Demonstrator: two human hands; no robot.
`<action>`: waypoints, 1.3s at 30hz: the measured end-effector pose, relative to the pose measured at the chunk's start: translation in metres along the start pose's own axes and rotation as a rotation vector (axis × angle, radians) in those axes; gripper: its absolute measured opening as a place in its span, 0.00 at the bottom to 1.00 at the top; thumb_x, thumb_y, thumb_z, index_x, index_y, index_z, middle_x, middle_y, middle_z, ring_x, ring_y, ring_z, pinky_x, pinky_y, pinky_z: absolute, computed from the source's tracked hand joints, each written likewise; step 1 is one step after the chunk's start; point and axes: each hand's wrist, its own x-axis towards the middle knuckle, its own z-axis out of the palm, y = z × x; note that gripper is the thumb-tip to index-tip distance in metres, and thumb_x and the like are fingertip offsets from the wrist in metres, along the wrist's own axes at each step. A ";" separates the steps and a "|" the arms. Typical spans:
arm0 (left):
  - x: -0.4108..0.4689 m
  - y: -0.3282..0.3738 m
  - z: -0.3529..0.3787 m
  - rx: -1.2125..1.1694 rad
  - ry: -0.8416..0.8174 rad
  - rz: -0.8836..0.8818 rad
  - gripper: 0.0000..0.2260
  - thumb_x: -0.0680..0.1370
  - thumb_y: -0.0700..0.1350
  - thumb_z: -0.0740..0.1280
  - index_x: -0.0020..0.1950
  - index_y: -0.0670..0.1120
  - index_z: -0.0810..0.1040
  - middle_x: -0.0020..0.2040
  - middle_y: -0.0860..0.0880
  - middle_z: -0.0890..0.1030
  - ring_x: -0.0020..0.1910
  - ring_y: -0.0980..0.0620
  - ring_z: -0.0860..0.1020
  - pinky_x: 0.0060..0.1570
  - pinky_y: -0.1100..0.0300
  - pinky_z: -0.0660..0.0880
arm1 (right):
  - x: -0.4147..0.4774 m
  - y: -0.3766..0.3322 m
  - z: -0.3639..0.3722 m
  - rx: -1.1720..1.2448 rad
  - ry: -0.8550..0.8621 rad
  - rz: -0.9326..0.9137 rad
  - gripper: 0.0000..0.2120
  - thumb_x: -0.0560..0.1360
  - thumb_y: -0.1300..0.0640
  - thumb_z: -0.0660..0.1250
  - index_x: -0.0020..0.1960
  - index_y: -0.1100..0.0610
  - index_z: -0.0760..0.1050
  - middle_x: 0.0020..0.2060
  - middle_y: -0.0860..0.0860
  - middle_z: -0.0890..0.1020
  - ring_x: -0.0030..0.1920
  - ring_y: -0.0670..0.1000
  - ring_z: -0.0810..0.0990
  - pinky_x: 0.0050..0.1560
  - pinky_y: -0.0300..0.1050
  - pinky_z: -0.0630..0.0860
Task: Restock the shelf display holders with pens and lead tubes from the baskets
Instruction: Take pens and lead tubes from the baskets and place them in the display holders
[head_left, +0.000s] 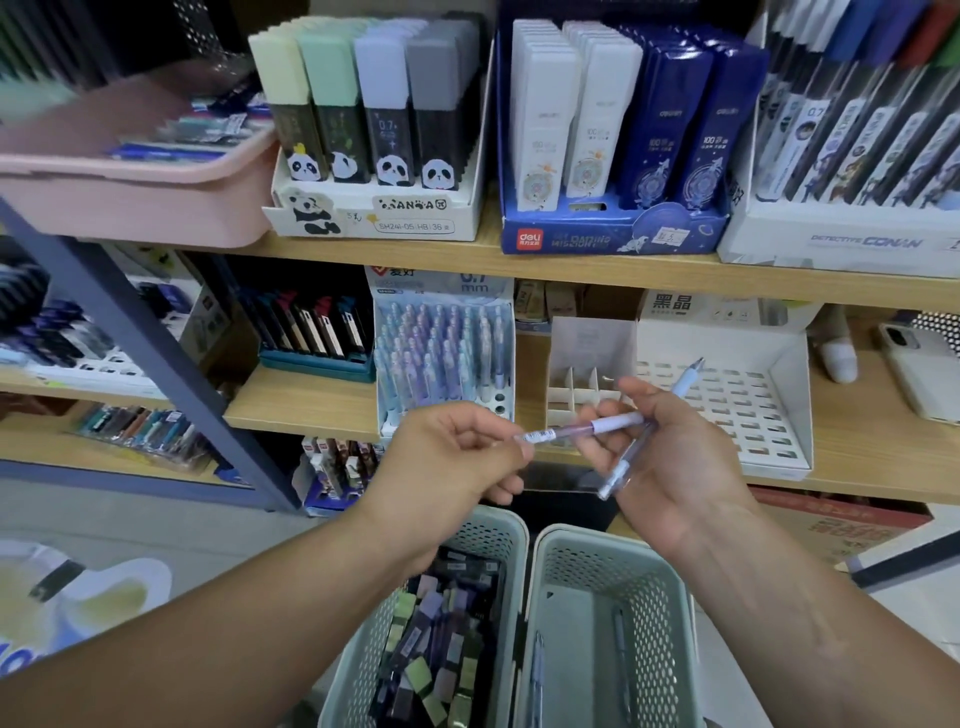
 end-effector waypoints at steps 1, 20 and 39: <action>0.001 0.001 -0.004 -0.018 0.033 0.043 0.05 0.73 0.35 0.75 0.41 0.45 0.86 0.34 0.42 0.83 0.30 0.50 0.81 0.32 0.61 0.77 | 0.000 0.004 0.002 -0.060 0.000 0.020 0.08 0.83 0.61 0.61 0.52 0.59 0.79 0.33 0.56 0.83 0.37 0.56 0.86 0.36 0.50 0.84; 0.043 0.022 -0.053 0.841 0.477 0.546 0.10 0.75 0.44 0.75 0.34 0.44 0.80 0.27 0.56 0.76 0.29 0.56 0.75 0.33 0.68 0.70 | 0.008 0.024 0.001 -0.500 -0.119 0.134 0.08 0.82 0.53 0.64 0.55 0.55 0.79 0.31 0.52 0.75 0.24 0.47 0.64 0.20 0.38 0.59; 0.068 0.002 -0.039 1.058 0.431 0.608 0.07 0.75 0.45 0.75 0.44 0.41 0.83 0.35 0.49 0.81 0.36 0.45 0.80 0.38 0.53 0.78 | 0.007 0.006 -0.010 -0.436 -0.188 0.185 0.21 0.81 0.55 0.52 0.57 0.62 0.82 0.32 0.53 0.72 0.26 0.48 0.65 0.24 0.41 0.61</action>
